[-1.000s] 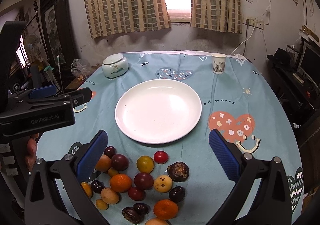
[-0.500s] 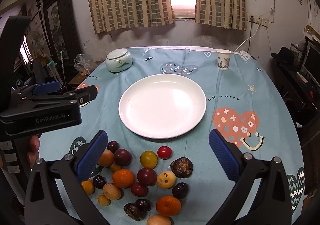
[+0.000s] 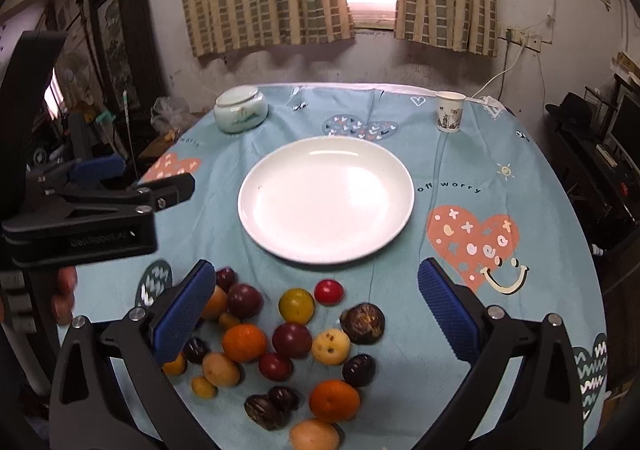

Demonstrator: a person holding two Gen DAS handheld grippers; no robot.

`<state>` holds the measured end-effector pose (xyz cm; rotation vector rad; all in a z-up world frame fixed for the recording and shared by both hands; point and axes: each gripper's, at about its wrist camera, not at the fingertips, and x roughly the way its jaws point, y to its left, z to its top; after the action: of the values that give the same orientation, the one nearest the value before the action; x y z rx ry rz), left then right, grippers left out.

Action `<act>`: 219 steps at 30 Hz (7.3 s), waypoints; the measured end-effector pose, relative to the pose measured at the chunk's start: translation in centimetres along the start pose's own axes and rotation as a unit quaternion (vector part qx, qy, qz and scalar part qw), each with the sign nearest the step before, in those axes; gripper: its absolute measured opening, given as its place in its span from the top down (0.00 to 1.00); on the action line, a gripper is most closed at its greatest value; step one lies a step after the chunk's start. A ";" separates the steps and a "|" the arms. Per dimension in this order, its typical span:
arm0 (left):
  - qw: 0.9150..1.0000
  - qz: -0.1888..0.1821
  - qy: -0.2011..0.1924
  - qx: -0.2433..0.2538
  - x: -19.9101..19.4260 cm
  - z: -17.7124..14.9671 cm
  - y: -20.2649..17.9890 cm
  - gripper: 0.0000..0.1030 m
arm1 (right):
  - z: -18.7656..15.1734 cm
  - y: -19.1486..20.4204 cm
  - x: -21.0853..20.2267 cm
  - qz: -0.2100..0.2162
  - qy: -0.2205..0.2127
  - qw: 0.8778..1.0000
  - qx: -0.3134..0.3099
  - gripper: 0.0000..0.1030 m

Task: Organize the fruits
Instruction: 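Grasp a tan pear with the right tool while the left tool grasps an orange apricot, then carry both fruits over the white plate and open both tools to release, then grasp a small brown kiwi-like fruit with the left tool, then grasp a dark brown round fruit with the right tool while the left tool carries the kiwi to the plate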

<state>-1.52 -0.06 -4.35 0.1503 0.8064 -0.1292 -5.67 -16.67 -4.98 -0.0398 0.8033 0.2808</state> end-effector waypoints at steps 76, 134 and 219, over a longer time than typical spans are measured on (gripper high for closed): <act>0.988 -0.047 0.104 -0.107 14.8 5.4 0.9 0.27 | 6.9 -5.9 14.8 0.040 0.065 0.997 0.000 0.10; 0.963 -0.141 0.221 0.055 5.9 -14.8 -3.9 0.32 | -9.9 -2.6 0.9 0.017 0.135 0.990 0.041 0.01; 0.980 -0.172 0.104 0.002 9.7 3.2 -1.1 0.72 | -10.0 -0.3 5.9 0.139 0.279 0.944 -0.109 0.59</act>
<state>7.25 -2.24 -9.29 0.0263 1.0371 -0.4484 -8.73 -16.96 -16.21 -0.2223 1.3425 0.6440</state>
